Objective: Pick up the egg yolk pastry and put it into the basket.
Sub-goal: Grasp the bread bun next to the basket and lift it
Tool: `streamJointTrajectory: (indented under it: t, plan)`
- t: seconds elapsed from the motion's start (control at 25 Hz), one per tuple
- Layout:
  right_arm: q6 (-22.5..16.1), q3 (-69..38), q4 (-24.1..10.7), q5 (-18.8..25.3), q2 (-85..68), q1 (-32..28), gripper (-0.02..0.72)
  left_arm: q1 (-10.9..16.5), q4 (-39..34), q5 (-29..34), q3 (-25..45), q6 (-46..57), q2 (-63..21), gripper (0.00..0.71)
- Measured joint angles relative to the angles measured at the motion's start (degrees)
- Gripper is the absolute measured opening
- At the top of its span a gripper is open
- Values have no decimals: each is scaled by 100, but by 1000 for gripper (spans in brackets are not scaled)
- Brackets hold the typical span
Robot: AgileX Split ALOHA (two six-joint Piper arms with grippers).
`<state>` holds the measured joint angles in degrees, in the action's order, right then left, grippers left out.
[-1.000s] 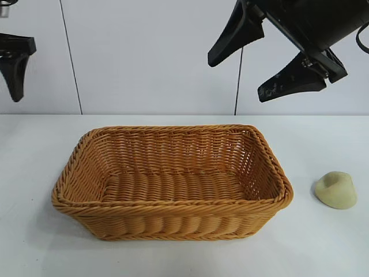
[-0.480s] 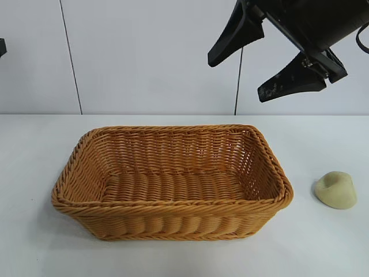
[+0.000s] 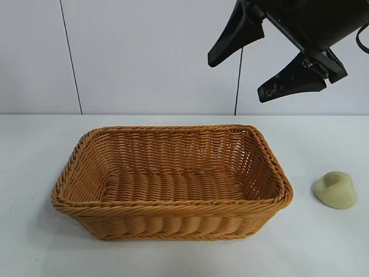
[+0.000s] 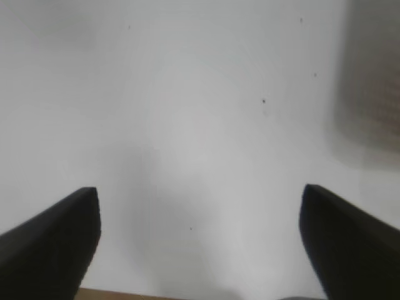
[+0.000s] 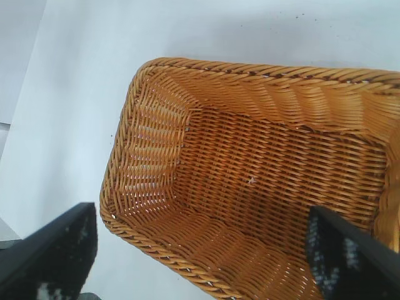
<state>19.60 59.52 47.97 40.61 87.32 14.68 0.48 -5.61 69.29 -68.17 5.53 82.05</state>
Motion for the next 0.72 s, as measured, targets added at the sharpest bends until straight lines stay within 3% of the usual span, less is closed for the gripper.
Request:
streamJointTrajectory:
  t: [0.36,0.72]
  plan:
    - [0,0,0,0,0,0,647,0,8,-12,2033,-1,-2885,622]
    - [0,0,0,-5,0,0,647,0,514,-578,3575,-1,-5533,620]
